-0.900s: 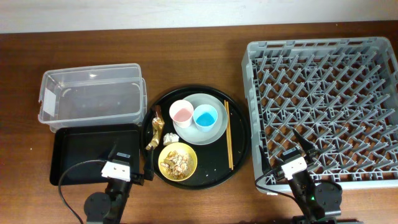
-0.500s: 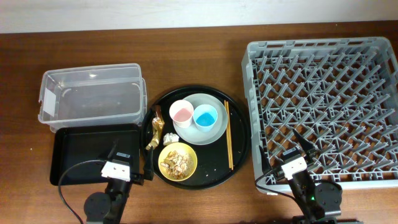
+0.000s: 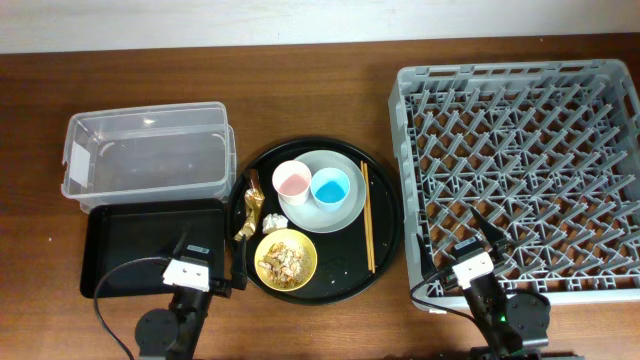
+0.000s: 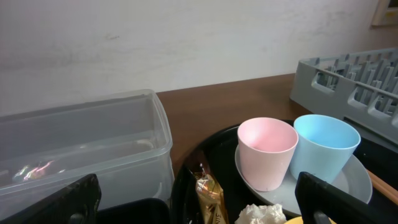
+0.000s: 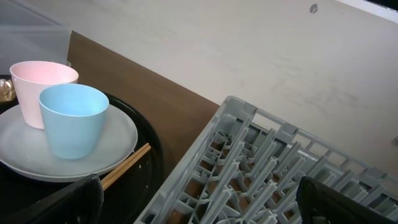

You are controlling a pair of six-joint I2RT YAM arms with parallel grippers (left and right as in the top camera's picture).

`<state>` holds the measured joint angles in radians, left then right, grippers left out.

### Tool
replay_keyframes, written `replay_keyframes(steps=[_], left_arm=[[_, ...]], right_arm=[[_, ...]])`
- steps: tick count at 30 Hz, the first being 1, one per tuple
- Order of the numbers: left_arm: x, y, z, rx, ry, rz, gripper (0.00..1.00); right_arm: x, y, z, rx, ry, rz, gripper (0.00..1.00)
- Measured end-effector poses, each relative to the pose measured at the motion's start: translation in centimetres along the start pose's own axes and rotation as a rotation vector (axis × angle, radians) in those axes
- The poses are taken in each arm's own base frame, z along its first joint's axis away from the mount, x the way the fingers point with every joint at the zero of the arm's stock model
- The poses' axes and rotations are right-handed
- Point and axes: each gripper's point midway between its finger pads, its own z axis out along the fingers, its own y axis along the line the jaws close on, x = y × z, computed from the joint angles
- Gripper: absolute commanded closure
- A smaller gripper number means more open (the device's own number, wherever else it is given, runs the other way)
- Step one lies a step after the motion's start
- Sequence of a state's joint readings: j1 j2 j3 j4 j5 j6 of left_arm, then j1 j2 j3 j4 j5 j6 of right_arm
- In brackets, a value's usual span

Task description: Sort waste into correct bins and load items into the dishwasher rack

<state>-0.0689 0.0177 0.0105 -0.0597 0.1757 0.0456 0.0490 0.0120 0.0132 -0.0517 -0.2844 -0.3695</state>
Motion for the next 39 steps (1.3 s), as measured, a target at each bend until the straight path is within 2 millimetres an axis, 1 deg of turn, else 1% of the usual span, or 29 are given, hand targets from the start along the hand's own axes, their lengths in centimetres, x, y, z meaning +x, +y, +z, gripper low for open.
replay_keyframes(steps=[15,18,19,20,22,23,25,28,30,31,32,33,35,36,37,38,39], left_arm=[[0.0,0.0,0.0,-0.002,0.000,0.000,0.01],[0.0,0.0,0.0,0.001,-0.001,0.000,0.01],[-0.1,-0.1,0.0,0.005,-0.006,0.001,0.01],[-0.7,-0.3,0.0,0.020,-0.030,0.005,0.00],[-3.0,-1.0,-0.2,0.059,-0.125,0.026,0.01],[-3.8,-1.4,-0.4,0.079,-0.150,0.032,0.01],[-4.7,-1.8,-0.7,0.107,-0.145,0.033,0.01],[-5.9,-2.2,-1.7,0.122,-0.062,0.014,0.01],[-7.8,-2.3,-2.5,0.127,-0.012,0.001,0.01],[-8.6,-2.3,-2.7,0.129,0.013,-0.006,0.01],[-9.3,-2.2,-2.7,0.130,0.061,-0.017,0.01],[-10.0,-2.1,-2.3,0.133,0.105,-0.028,0.01],[-10.8,-2.0,-1.7,0.138,0.215,-0.055,0.01],[-11.7,-1.8,-0.8,0.140,0.292,-0.073,0.01],[-11.8,-1.7,-0.3,0.141,0.345,-0.087,0.01],[-12.0,-1.6,0.0,0.146,0.468,-0.117,0.01],[-12.8,-1.4,1.0,0.148,0.519,-0.129,0.01]], right_arm=[[0.0,0.0,0.0,-0.001,-0.001,0.000,0.02],[-0.1,0.2,0.0,-0.013,-0.006,0.001,0.02],[-0.3,0.6,0.0,-0.037,-0.017,0.000,0.02],[-0.5,1.0,0.0,-0.057,-0.027,-0.001,0.02],[-1.0,2.0,-0.1,-0.120,-0.053,0.000,0.02],[-1.2,2.8,-0.3,-0.163,-0.070,0.001,0.02],[-2.1,3.4,-0.6,-0.210,-0.090,0.057,0.02],[-4.7,3.1,-1.5,-0.238,-0.094,0.144,0.02],[-7.3,2.6,-2.6,-0.252,-0.081,0.191,0.02],[-7.8,2.6,-3.2,-0.265,-0.029,0.228,0.02],[-8.7,2.3,-3.7,-0.272,0.019,0.257,0.02],[-8.9,2.2,-4.1,-0.280,0.082,0.290,0.02],[-9.7,1.7,-4.5,-0.286,0.196,0.343,0.02],[-10.9,0.9,-4.4,-0.282,0.248,0.362,0.02],[-11.0,0.8,-4.7,-0.291,0.332,0.396,0.02],[-12.4,0.0,-4.3,-0.301,0.395,0.417,0.02],[-12.8,-0.4,-3.9,-0.308,0.452,0.437,0.02]])
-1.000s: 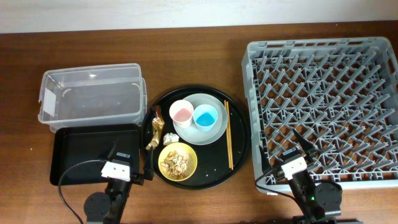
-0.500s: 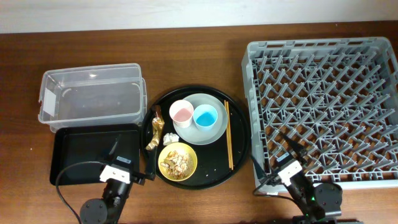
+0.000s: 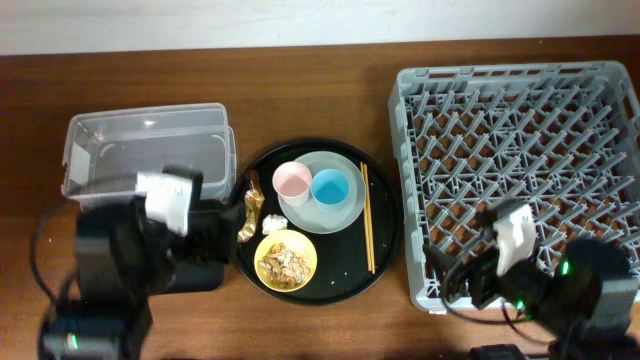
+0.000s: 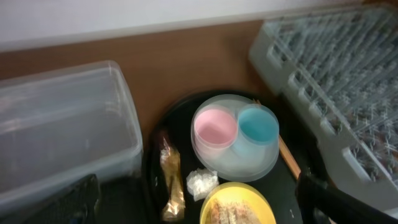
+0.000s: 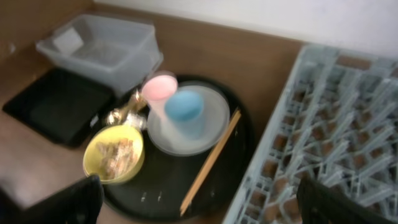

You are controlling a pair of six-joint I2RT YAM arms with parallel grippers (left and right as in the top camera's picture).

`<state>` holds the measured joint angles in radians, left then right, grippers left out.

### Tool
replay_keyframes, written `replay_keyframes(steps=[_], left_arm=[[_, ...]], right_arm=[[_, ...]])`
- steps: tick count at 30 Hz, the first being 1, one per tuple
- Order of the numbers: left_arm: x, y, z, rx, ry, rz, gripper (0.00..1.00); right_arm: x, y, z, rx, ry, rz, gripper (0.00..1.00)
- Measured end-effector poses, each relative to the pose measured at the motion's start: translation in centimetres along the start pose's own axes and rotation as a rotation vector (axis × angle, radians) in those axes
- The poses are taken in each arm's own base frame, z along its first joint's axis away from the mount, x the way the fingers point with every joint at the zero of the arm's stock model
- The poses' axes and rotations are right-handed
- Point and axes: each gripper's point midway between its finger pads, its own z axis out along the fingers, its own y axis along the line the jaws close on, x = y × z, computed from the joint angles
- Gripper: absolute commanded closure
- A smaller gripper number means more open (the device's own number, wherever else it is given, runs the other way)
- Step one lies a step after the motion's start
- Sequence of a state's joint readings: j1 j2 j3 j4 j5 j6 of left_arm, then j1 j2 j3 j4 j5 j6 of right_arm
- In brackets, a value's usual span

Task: Sort waste into correct bins and load items into the dishwasher rack
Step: 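Grasp the pink cup with the left gripper and lift it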

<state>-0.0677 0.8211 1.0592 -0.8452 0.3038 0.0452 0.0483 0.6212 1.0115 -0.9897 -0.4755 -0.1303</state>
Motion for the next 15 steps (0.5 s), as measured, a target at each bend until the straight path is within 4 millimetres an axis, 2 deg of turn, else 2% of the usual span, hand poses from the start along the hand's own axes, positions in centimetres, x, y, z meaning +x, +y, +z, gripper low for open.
replay_keyframes(steps=[1,3,5,7,9,11,13,15], left_arm=[[-0.1,0.2,0.5,0.002,0.070,-0.023,0.01],[-2.4,0.3,1.5,0.026,0.128,-0.045,0.01],[-4.5,-1.1,2.4,0.128,0.141,-0.073,0.01],[-4.9,-2.9,2.8,0.241,0.144,-0.089,0.01],[-4.3,-4.0,3.7,0.280,0.187,-0.087,0.01],[-2.5,-5.8,5.6,0.284,0.285,-0.039,0.01],[-0.7,-7.2,7.3,0.223,0.361,0.048,0.01],[1.2,-7.5,9.8,0.100,0.443,0.108,0.09]], right_arm=[[-0.3,-0.1,0.0,-0.006,0.059,0.031,0.02],[-2.0,-0.4,1.1,-0.045,0.160,0.088,0.02],[-1.4,0.2,2.7,-0.142,0.286,0.178,0.02],[-0.5,0.8,4.5,-0.240,0.378,0.263,0.02],[-0.2,0.7,5.6,-0.272,0.420,0.313,0.02],[0.2,0.4,6.6,-0.286,0.458,0.357,0.02],[0.1,0.1,6.6,-0.262,0.456,0.378,0.02],[0.3,-1.0,6.3,-0.163,0.457,0.417,0.02]])
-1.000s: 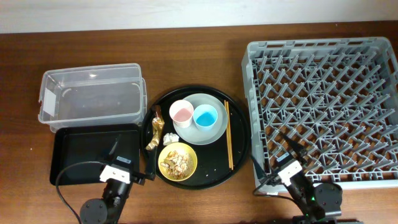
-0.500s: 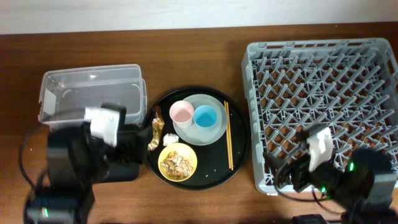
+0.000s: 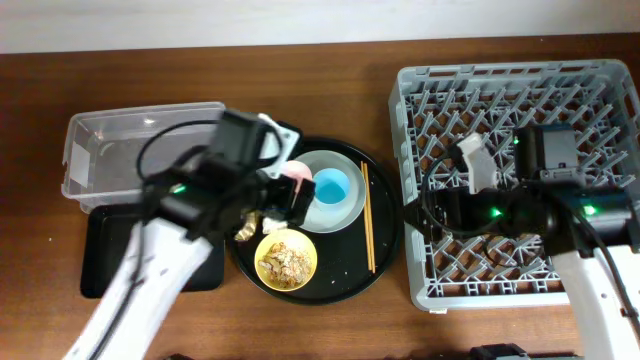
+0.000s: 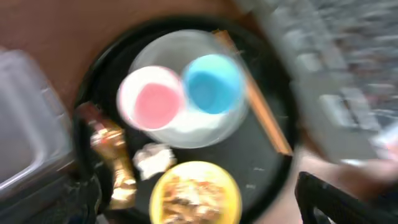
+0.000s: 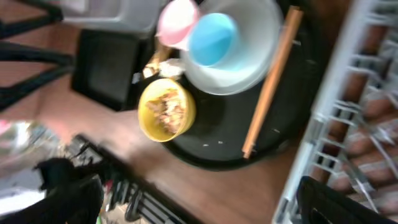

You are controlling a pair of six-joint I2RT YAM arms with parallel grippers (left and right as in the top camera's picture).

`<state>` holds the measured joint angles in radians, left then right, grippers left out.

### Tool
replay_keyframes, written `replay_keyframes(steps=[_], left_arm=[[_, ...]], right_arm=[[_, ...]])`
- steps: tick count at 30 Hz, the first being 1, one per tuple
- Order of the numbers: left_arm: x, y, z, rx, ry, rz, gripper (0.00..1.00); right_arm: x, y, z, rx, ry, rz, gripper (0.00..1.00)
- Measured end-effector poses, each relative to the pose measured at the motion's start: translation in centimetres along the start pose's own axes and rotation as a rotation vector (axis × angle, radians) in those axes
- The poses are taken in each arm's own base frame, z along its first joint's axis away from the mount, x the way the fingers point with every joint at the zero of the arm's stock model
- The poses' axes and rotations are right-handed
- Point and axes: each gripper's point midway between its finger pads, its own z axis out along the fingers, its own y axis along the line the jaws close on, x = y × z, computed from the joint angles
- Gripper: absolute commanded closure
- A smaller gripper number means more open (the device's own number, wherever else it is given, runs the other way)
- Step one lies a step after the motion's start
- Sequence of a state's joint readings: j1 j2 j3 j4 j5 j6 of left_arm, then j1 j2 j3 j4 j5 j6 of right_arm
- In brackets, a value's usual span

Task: Sort waste into correct bins and load items into the dishwasher rack
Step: 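Grasp the pink cup with the left gripper and lift it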

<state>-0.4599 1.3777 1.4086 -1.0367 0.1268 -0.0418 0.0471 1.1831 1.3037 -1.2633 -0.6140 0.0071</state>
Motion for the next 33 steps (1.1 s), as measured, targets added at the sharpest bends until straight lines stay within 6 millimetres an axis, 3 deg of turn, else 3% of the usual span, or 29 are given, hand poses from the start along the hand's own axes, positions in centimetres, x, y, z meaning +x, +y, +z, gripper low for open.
replay_keyframes(steps=[2,4,6,8,10,14,16,18,22,23,25,26,30,33], left_arm=[[0.8,2.0,3.8,-0.145,0.100,-0.068,0.25],[1.4,3.3,6.4,-0.211,0.156,-0.133,0.27],[1.7,4.1,8.8,-0.252,0.187,-0.173,0.38],[0.5,4.8,10.3,-0.286,0.143,-0.192,0.50],[-0.3,5.5,12.1,-0.311,0.112,-0.212,0.51],[1.6,6.5,15.1,-0.347,0.201,-0.215,0.53],[1.7,7.1,15.4,-0.358,0.204,-0.225,0.55],[1.7,7.2,15.4,-0.360,0.205,-0.227,0.67],[1.7,7.3,15.4,-0.362,0.205,-0.232,0.71],[1.9,7.3,15.5,-0.363,0.210,-0.233,0.82],[2.4,7.5,16.1,-0.369,0.227,-0.236,0.90],[2.5,7.6,16.4,-0.370,0.230,-0.233,0.99],[2.5,8.2,16.3,-0.370,0.231,-0.259,0.99],[3.7,9.5,14.3,-0.380,0.296,-0.302,1.00]], right_arm=[[0.2,-1.0,-1.2,0.101,-0.049,0.055,0.02],[0.4,-1.0,-2.6,0.148,-0.101,0.068,0.02],[0.6,-0.9,-3.2,0.162,-0.123,0.069,0.02],[1.2,-1.0,-3.3,0.176,-0.113,0.091,0.02],[1.4,-1.2,-3.2,0.183,-0.099,0.103,0.02],[1.9,-1.5,-3.0,0.190,-0.071,0.119,0.02],[1.9,-1.5,-2.9,0.191,-0.066,0.122,0.02],[1.9,-1.5,-2.9,0.191,-0.065,0.124,0.02],[1.9,-1.8,-2.6,0.192,-0.050,0.132,0.02],[1.9,-1.8,-2.5,0.193,-0.048,0.133,0.02],[1.9,-1.8,-2.5,0.192,-0.047,0.133,0.02],[1.9,-1.8,-2.5,0.192,-0.048,0.133,0.02],[1.9,-1.8,-2.5,0.192,-0.046,0.133,0.02],[1.9,-1.8,-2.5,0.193,-0.045,0.134,0.02]])
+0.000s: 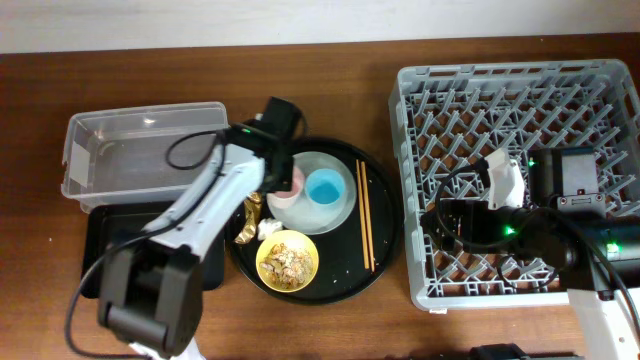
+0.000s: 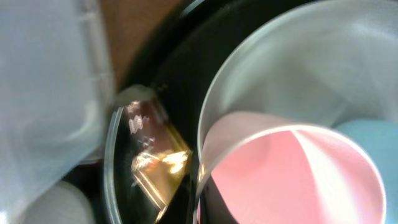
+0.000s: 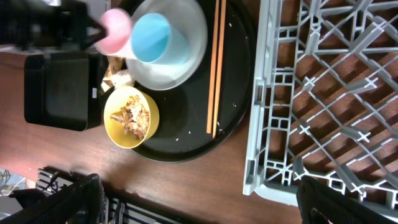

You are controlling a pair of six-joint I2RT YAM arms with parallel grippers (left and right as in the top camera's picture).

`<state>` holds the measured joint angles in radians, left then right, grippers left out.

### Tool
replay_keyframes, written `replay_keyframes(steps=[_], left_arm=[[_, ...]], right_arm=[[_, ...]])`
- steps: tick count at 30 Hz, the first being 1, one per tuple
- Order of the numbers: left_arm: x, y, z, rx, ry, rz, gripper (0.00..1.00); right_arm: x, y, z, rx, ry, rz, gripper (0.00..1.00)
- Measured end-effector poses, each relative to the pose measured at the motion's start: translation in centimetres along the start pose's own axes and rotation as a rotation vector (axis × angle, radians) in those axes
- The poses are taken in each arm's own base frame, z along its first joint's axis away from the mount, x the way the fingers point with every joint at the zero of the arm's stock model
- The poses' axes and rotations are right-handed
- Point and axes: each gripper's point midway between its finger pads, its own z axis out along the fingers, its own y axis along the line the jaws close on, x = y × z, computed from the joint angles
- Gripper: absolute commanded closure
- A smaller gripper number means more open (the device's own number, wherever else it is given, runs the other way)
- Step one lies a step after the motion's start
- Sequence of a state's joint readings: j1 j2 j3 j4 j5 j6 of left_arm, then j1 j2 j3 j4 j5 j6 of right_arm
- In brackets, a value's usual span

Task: Sort waste into correct bins and load items into the dishwasher rack
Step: 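Grasp the pink cup with the left gripper and lift it, then hand the pink cup from the left gripper to the right gripper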

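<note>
A pink cup [image 1: 291, 181] and a blue cup [image 1: 327, 187] stand on a white plate [image 1: 342, 212] in a round black tray [image 1: 385, 250]. My left gripper [image 1: 279, 183] is down at the pink cup. In the left wrist view the cup's rim [image 2: 292, 174] fills the frame and the gripper [image 2: 202, 208] is closed on its wall. A gold wrapper [image 2: 155, 168] lies just beside it. A yellow bowl of food scraps [image 1: 287, 260], a crumpled tissue [image 1: 270, 228] and chopsticks [image 1: 364, 215] share the tray. My right gripper [image 3: 196, 190] hangs open above the rack's left edge.
The grey dishwasher rack [image 1: 520, 120] fills the right side. A clear plastic bin [image 1: 145, 150] stands at the back left. A flat black tray bin [image 1: 110, 240] lies in front of it. Both bins sit close to the round tray's left rim.
My left gripper was high over the tray's left part and is now down on the pink cup. The right arm still hovers over the rack's left side, and its camera now looks straight down.
Both arms first rested low at the table's front edge with jaws wide open. Then they stood raised, the left over the black bin and the right near the rack's front corner. Then the left hung over the tray and the right over the rack. Now the left holds the pink cup.
</note>
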<state>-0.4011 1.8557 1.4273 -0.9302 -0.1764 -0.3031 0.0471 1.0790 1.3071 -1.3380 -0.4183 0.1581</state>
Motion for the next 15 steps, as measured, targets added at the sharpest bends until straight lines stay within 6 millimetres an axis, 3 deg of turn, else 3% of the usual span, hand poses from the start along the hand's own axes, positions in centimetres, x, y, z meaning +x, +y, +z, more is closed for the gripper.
replay_keyframes(steps=[2,4,6,8,9,10,12,15], left_arm=[[-0.6,2.4,-2.8,0.034,-0.008,-0.072,1.00],[-1.8,2.8,-6.8,0.204,-0.079,-0.123,1.00],[-2.9,2.8,-12.4,0.483,-0.187,-0.139,0.99],[-3.0,1.1,-18.4,0.839,-0.272,-0.063,1.00],[-2.6,0.0,-20.4,0.978,-0.286,-0.016,1.00],[-2.1,-1.0,-22.1,1.096,-0.287,0.022,1.00],[-1.2,-2.7,-25.3,1.303,-0.289,0.095,0.99],[0.4,-4.4,-28.6,1.501,-0.262,0.172,1.00]], right_arm=[[0.0,0.0,0.0,0.000,0.001,0.000,0.02],[-0.1,0.0,0.0,-0.001,-0.002,-0.001,0.02],[-0.5,0.6,0.0,-0.031,-0.019,-0.015,0.05],[-2.0,3.5,-0.4,-0.188,-0.079,-0.109,0.05],[-2.8,5.0,-0.9,-0.273,-0.115,-0.153,0.05],[-4.4,7.3,-1.9,-0.389,-0.188,-0.230,0.06],[-5.6,10.2,-3.6,-0.546,-0.262,-0.341,0.07],[-5.8,13.7,-5.8,-0.722,-0.313,-0.465,0.06]])
